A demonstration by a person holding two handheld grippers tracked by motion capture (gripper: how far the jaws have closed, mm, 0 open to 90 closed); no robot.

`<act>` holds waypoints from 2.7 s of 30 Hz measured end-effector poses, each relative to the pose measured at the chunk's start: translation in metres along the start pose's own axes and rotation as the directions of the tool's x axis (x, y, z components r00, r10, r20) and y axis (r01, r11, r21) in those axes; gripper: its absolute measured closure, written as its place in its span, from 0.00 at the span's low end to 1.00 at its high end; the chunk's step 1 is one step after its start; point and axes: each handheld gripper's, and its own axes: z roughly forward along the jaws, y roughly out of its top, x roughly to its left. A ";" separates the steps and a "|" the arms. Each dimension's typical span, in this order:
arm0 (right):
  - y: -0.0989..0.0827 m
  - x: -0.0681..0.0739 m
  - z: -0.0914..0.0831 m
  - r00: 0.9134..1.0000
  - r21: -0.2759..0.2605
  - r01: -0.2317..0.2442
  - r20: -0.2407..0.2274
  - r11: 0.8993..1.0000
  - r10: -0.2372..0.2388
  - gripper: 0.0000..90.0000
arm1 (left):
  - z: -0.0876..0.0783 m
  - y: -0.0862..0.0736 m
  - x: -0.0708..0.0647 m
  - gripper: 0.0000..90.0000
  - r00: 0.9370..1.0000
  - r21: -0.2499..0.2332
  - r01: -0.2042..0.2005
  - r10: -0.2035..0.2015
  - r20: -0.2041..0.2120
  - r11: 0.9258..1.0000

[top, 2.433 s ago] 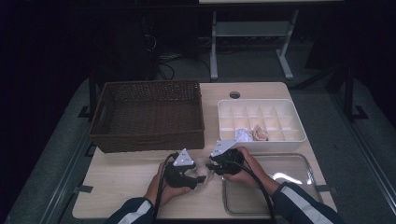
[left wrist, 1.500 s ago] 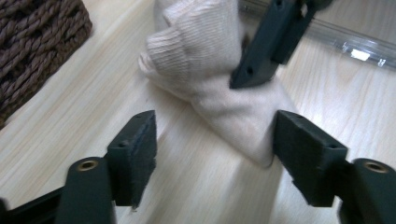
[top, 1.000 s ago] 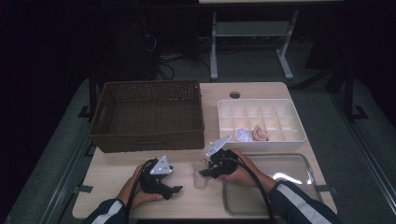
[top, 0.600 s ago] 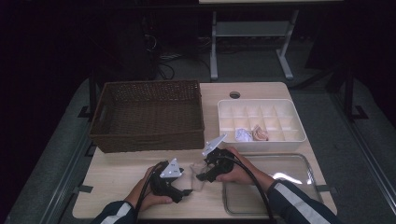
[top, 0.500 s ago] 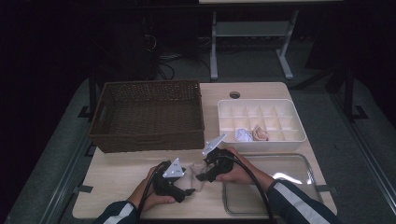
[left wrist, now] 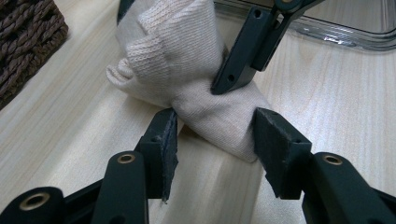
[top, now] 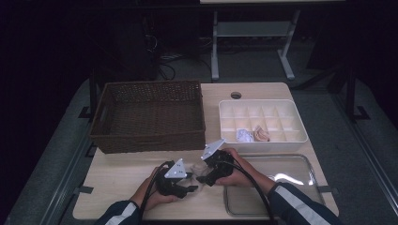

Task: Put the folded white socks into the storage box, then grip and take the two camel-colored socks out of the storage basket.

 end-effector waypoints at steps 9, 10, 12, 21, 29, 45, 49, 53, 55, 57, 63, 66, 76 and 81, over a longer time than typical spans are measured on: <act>-0.002 -0.011 0.008 0.996 -0.001 -0.016 -0.088 1.000 0.016 0.21 | 0.000 0.001 0.001 0.58 1.000 0.001 -0.013 0.013 0.017 1.000; 0.000 -0.009 0.007 0.993 0.003 -0.013 -0.114 1.000 0.013 0.31 | 0.000 0.001 0.001 0.58 1.000 0.001 -0.017 0.017 0.017 1.000; 0.001 -0.007 0.006 0.990 0.003 0.013 -0.139 1.000 -0.012 0.39 | 0.000 0.000 0.002 0.58 1.000 -0.001 -0.015 0.015 0.017 1.000; 0.000 -0.001 0.001 0.984 -0.028 0.057 -0.170 0.998 -0.061 0.67 | 0.000 -0.002 0.004 0.38 0.999 0.007 0.026 -0.026 -0.027 1.000; -0.002 0.002 -0.010 0.988 -0.049 0.071 -0.133 0.996 -0.077 0.70 | -0.009 -0.012 0.013 0.18 0.999 0.032 0.019 -0.018 -0.028 0.999; -0.005 0.001 -0.039 0.997 -0.061 0.068 -0.042 0.996 -0.071 0.70 | -0.013 -0.022 0.024 0.16 0.999 -0.019 0.033 -0.034 -0.027 0.999; -0.006 -0.001 -0.047 0.998 -0.069 0.061 -0.027 0.996 -0.063 0.70 | -0.012 -0.022 0.024 0.16 0.999 -0.023 0.039 -0.040 -0.030 0.999; -0.006 -0.005 -0.053 0.999 -0.077 0.050 -0.007 0.996 -0.051 0.70 | -0.012 -0.022 0.024 0.16 0.999 -0.022 0.040 -0.040 -0.031 0.999; -0.006 -0.006 -0.055 0.999 -0.077 0.045 -0.003 0.996 -0.045 0.70 | -0.012 -0.022 0.024 0.16 0.999 -0.023 0.042 -0.043 -0.034 0.999; -0.005 -0.007 -0.057 0.999 -0.082 0.041 0.002 0.996 -0.041 0.70 | -0.012 -0.022 0.024 0.16 0.998 -0.023 0.046 -0.047 -0.039 0.999; -0.005 -0.008 -0.059 0.999 -0.084 0.034 0.010 0.996 -0.033 0.70 | -0.013 -0.022 0.025 0.16 0.998 -0.019 0.042 -0.043 -0.038 0.999; -0.005 -0.007 -0.059 1.000 -0.082 0.026 0.015 0.996 -0.025 0.70 | -0.013 -0.022 0.025 0.16 0.998 -0.018 0.043 -0.044 -0.038 0.999; -0.012 -0.014 -0.080 0.998 -0.111 0.007 0.056 0.994 -0.001 0.70 | -0.011 -0.021 0.026 0.16 0.998 -0.021 0.046 -0.047 -0.038 0.999; -0.016 -0.018 -0.098 0.996 -0.142 -0.019 0.084 0.990 0.031 0.70 | -0.012 -0.021 0.026 0.16 0.998 -0.016 0.041 -0.042 -0.038 0.999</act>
